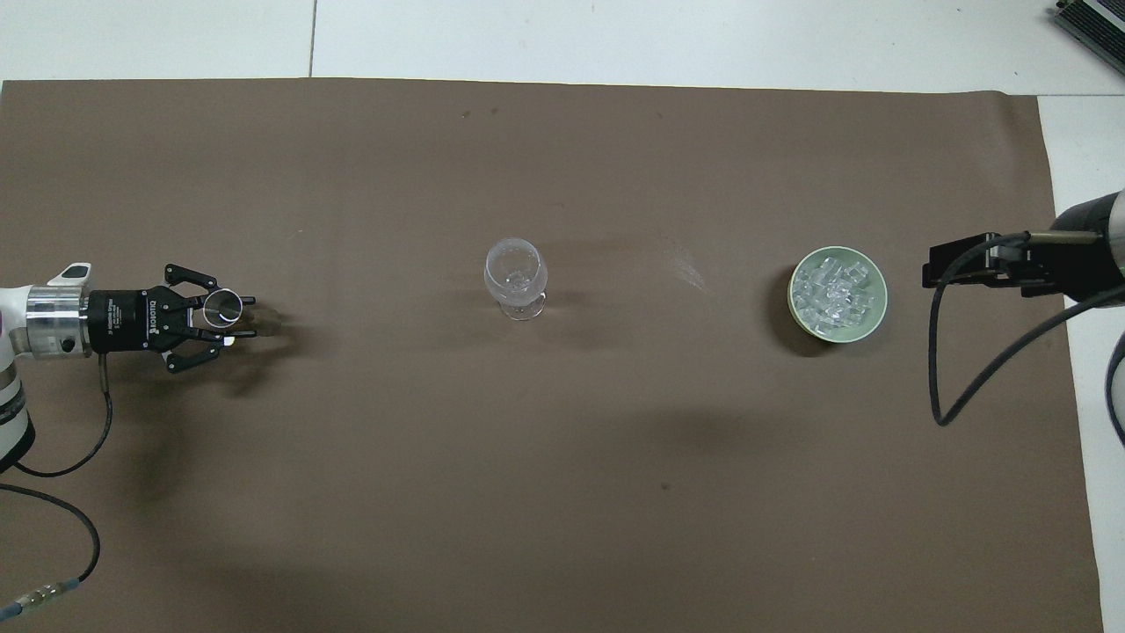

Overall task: Pour wine and add ice with both arms
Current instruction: 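Close the left gripper around the small metal cup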

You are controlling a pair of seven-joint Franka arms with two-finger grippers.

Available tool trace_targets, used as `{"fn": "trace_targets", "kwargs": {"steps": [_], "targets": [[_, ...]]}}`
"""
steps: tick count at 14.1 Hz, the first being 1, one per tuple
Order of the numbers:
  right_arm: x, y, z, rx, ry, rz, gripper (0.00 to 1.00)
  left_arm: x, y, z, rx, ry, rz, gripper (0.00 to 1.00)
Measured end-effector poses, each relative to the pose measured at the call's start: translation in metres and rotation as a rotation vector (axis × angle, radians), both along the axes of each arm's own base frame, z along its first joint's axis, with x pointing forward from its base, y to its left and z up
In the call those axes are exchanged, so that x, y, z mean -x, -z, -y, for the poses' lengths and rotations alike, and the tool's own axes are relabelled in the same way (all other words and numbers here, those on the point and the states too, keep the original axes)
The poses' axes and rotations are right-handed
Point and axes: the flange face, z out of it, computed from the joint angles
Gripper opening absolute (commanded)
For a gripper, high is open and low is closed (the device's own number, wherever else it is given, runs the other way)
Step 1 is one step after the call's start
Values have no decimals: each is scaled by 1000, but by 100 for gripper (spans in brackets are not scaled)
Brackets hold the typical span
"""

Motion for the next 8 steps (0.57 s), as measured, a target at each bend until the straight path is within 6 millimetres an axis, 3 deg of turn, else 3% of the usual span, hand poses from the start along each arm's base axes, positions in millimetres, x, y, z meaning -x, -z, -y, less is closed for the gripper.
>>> {"fn": "trace_targets", "kwargs": {"steps": [3, 6, 8], "targets": [[0, 0, 0, 0, 0, 0, 100, 0, 0, 0, 0, -1, 0, 24], [0, 0, 0, 0, 0, 0, 100, 0, 0, -1, -3, -4, 0, 23], [0, 0, 0, 0, 0, 0, 100, 0, 0, -1, -4, -6, 0, 16]]}}
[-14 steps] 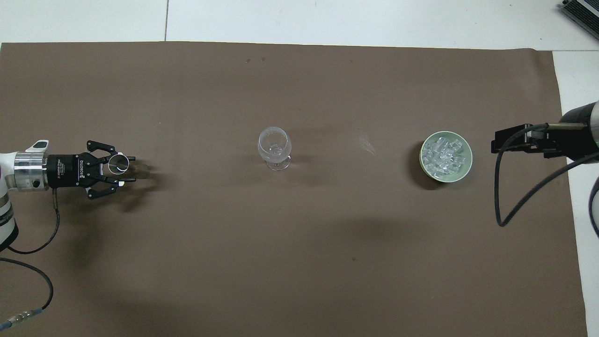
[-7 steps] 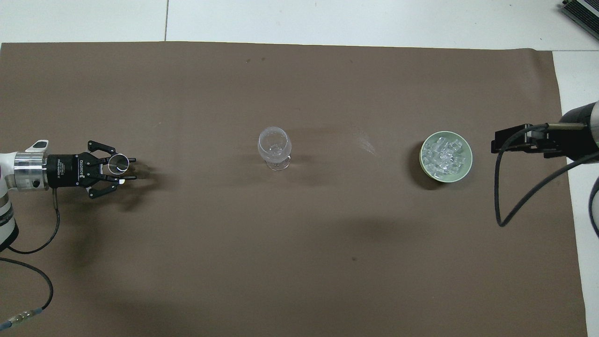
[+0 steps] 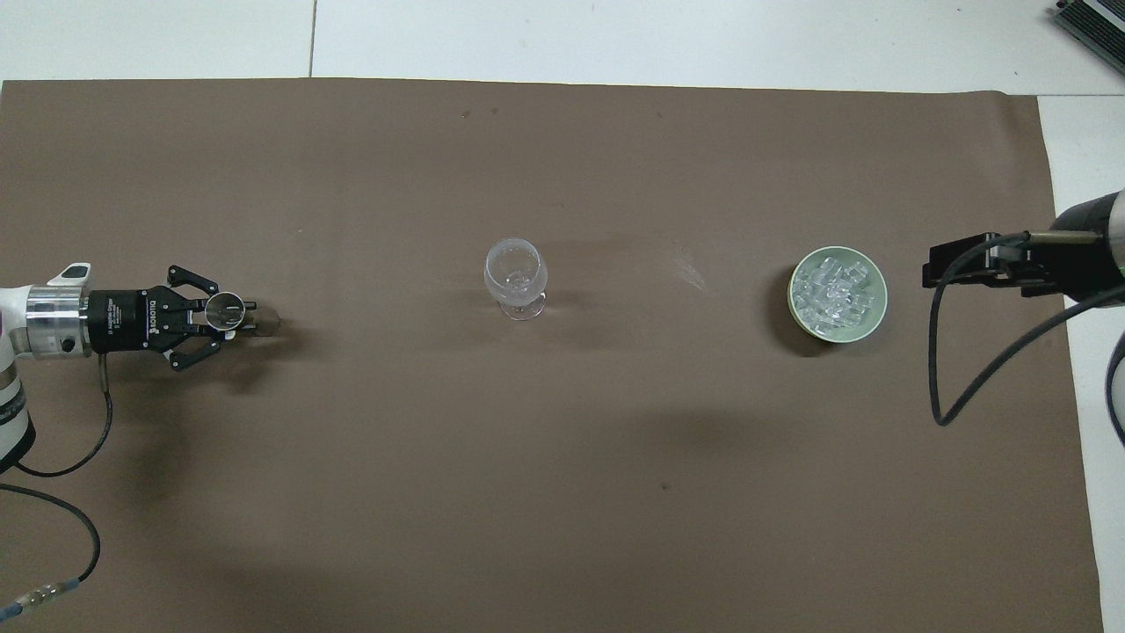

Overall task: Pour wine and add ice with both arms
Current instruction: 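Close the left gripper around the small metal cup, then lift the metal cup with the left gripper over the wine glass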

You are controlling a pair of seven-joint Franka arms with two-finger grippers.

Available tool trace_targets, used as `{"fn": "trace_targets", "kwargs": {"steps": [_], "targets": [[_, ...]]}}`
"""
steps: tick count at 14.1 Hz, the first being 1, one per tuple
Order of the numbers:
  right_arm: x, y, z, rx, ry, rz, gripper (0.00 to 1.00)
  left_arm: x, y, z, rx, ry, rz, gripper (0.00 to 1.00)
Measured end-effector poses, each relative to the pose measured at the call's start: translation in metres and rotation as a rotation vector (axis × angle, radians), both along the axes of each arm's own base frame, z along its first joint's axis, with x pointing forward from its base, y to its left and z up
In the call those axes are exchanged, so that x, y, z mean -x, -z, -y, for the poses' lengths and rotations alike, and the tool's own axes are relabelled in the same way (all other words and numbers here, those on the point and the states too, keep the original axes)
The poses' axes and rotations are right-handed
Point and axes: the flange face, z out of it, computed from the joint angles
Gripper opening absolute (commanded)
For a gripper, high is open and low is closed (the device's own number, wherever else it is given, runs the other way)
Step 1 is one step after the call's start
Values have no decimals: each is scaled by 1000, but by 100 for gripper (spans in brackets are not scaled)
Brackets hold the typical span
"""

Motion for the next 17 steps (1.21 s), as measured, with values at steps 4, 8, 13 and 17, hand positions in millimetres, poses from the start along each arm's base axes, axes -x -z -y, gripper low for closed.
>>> {"fn": "trace_targets", "kwargs": {"steps": [4, 8, 13, 17], "targets": [[0, 0, 0, 0, 0, 0, 100, 0, 0, 0, -1, -1, 0, 0], [0, 0, 0, 0, 0, 0, 100, 0, 0, 0, -1, -2, 0, 0], [0, 0, 0, 0, 0, 0, 100, -1, -1, -1, 4, -27, -45, 0], [0, 0, 0, 0, 0, 0, 100, -14, -25, -2, -1, -67, -78, 0]]}}
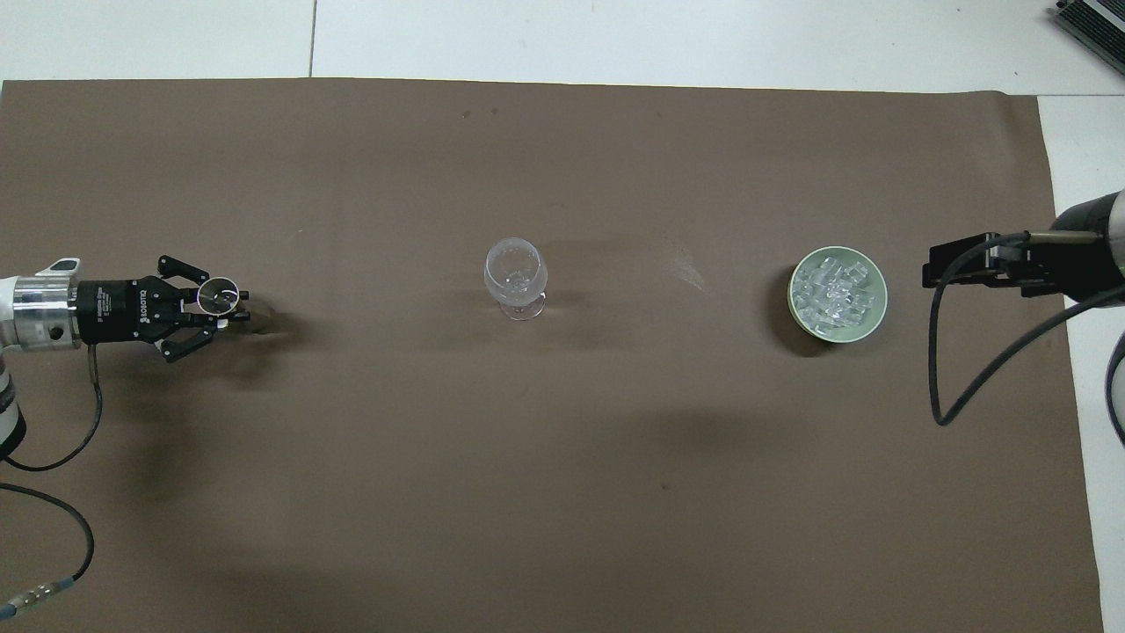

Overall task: Pour wine and add ice with both arms
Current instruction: 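Lift the metal cup with the left gripper over the wine glass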

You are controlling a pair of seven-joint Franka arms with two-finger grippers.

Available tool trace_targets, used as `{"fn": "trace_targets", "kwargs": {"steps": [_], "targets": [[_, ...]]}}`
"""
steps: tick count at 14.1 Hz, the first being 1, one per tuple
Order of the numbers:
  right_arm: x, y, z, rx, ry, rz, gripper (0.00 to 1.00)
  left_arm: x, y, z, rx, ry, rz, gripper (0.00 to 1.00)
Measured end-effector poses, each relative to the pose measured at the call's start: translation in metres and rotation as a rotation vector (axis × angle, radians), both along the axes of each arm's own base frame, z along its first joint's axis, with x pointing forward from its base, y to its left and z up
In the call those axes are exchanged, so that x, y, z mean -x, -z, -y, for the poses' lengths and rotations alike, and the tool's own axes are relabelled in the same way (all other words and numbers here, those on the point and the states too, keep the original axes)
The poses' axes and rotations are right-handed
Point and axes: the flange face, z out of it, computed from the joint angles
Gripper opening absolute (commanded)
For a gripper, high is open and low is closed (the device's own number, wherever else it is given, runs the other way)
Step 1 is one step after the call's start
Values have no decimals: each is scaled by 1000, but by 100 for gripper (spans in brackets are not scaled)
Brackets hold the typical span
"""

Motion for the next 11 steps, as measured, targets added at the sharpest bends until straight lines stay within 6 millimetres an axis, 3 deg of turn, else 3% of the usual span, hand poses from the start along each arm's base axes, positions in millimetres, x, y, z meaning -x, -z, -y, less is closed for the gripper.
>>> {"fn": "trace_targets", "kwargs": {"steps": [2, 4, 11], "targets": [[0, 0, 0, 0, 0, 0, 100, -8, -23, 4, -4, -12, -3, 0], [0, 0, 0, 0, 0, 0, 100, -13, -43, 21, -11, 2, -12, 0], [0, 0, 0, 0, 0, 0, 100, -25, -127, 121, -98, 17, -31, 0]]}}
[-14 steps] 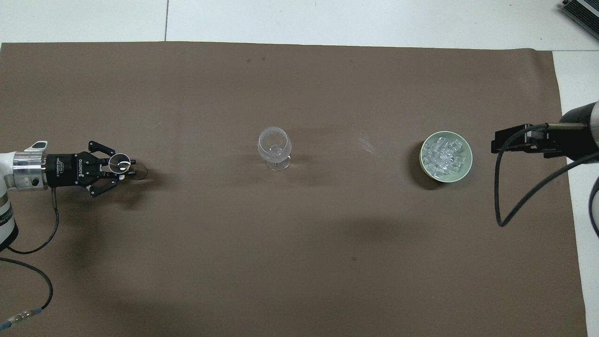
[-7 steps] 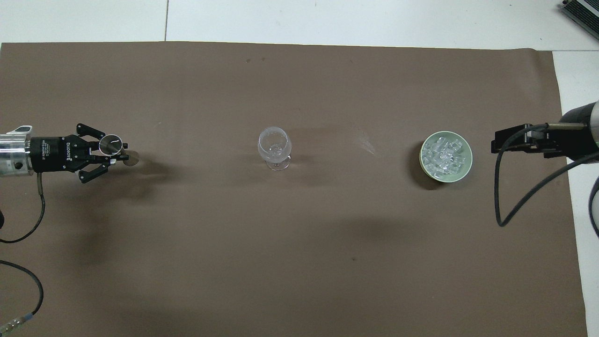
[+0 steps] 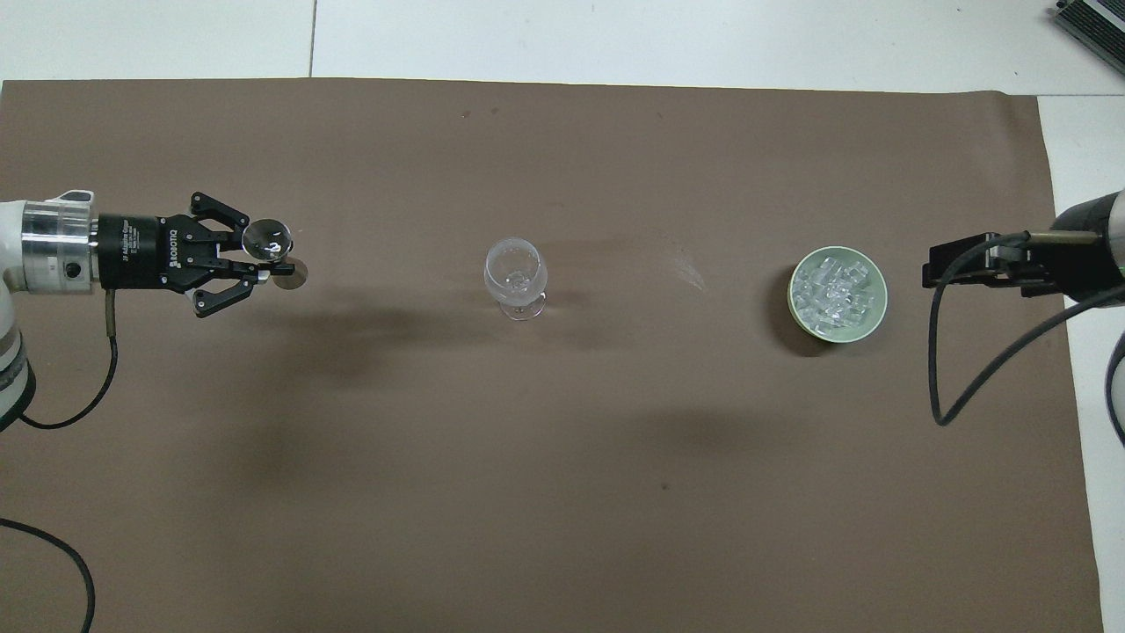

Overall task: Pour wine and add ice with both arms
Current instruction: 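Lift the metal cup with the left gripper over the wine glass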

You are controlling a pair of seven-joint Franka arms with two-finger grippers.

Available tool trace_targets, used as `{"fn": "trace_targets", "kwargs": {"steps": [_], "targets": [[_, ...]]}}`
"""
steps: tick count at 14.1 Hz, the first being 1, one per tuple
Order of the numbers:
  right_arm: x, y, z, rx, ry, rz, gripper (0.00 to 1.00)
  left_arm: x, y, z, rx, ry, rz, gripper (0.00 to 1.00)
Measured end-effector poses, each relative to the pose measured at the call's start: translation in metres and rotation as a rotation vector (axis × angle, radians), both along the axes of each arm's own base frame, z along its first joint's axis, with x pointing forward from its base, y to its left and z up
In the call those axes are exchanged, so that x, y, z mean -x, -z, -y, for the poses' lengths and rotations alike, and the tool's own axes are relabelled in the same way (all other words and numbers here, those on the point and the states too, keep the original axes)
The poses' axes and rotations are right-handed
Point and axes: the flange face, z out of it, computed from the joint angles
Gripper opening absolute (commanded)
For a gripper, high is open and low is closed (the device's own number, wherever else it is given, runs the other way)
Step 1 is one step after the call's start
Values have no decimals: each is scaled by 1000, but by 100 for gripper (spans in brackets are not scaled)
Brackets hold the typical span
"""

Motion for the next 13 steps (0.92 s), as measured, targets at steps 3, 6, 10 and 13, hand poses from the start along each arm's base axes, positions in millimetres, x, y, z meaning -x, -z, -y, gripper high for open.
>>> {"fn": "trace_targets", "kwargs": {"steps": [3, 6, 10, 13], "targets": [[0, 0, 0, 0, 0, 0, 100, 2, -22, 40, -74, 2, -15, 0], [0, 0, 0, 0, 0, 0, 100, 4, -34, 74, -105, -7, -24, 0], [0, 0, 0, 0, 0, 0, 100, 9, -48, 92, -121, -31, -53, 0], [0, 0, 0, 0, 0, 0, 100, 11, -52, 104, -123, -41, -59, 0]]}}
